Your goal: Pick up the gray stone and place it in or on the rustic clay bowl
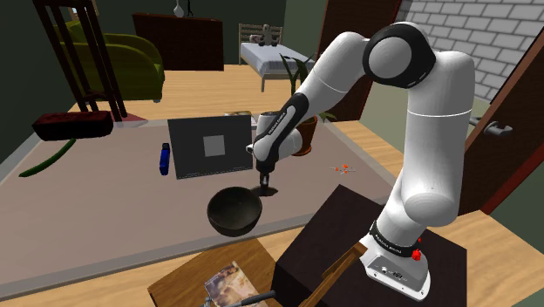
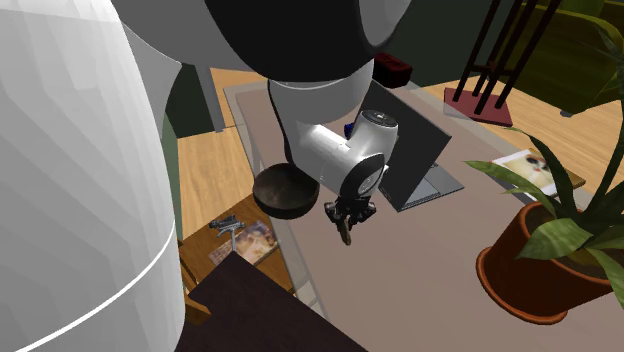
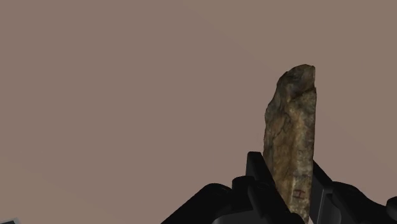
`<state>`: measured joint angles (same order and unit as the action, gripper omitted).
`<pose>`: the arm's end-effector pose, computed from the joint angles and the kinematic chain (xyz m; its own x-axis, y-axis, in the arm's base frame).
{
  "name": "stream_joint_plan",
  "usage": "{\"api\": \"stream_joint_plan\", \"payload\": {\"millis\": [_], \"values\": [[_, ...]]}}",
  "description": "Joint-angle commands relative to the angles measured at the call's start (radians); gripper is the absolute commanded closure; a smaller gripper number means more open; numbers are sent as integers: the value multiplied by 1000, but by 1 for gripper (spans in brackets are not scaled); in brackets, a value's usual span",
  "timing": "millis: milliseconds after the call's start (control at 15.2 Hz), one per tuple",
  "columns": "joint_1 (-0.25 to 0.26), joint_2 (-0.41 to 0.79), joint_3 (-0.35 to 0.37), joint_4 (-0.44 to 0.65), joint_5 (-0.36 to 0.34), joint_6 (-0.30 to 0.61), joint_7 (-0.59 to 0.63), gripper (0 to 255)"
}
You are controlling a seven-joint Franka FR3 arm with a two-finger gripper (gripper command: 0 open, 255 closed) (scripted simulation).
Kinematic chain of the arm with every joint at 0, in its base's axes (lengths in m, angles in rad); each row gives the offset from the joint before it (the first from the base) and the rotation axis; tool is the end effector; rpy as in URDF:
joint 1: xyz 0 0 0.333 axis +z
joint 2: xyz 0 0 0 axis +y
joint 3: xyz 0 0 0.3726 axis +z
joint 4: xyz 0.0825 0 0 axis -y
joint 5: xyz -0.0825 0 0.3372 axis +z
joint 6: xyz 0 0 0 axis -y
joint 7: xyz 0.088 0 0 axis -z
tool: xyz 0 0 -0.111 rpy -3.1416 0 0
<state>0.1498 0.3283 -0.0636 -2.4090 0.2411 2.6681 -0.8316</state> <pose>0.4849 0.0355 0.2649 0.7637 0.6456 0.0047 0.6424 -0.7591 -0.1048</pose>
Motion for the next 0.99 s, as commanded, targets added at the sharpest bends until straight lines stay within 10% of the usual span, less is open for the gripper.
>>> {"api": "stream_joint_plan", "payload": {"millis": [0,924], "values": [[0,0,0,0,0,0,0,255],[13,-110,-22,-12,-43,-96,38,255]]}}
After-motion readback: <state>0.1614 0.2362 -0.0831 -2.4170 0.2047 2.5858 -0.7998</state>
